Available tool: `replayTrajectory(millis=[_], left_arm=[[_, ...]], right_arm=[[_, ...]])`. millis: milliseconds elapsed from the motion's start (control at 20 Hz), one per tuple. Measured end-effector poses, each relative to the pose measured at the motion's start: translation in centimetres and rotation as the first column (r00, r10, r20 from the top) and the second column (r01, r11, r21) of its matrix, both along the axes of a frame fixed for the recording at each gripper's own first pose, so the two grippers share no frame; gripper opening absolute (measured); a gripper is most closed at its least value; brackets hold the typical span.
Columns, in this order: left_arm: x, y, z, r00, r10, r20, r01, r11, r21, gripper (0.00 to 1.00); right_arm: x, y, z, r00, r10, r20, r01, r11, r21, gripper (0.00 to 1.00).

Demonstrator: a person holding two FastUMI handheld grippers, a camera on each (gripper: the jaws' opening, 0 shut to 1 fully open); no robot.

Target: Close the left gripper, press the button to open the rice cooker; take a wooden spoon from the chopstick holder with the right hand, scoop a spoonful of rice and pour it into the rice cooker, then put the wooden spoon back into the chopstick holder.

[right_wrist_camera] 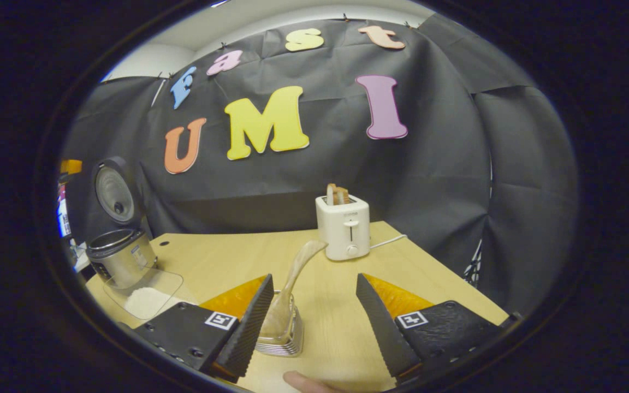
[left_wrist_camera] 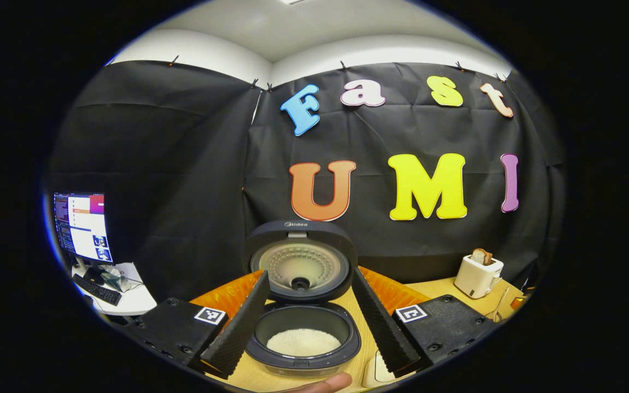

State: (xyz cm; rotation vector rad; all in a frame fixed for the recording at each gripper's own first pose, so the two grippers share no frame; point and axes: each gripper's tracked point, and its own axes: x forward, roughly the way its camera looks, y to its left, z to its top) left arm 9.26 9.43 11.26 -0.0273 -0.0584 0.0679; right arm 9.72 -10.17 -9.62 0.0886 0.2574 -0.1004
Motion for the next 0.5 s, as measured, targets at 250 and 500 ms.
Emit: replayTrajectory(millis=[250, 500], left_arm=[[2.7, 0.4, 4.4, 0.998, 0.012, 0.061, -0.015, 0.999, 0.047, 0.96], [7.3, 0.3, 6.8, 0.992, -0.006, 0.124, 0.003, 1.000, 0.024, 0.96]], right_arm=[[-0.1, -0.1, 1.5, 0.997, 0.017, 0.069, -0.013, 0.998, -0.061, 0.93], [-0.5, -0.7, 3.5, 0.986, -0.001, 0.167, 0.005, 1.000, -0.019, 0.94]])
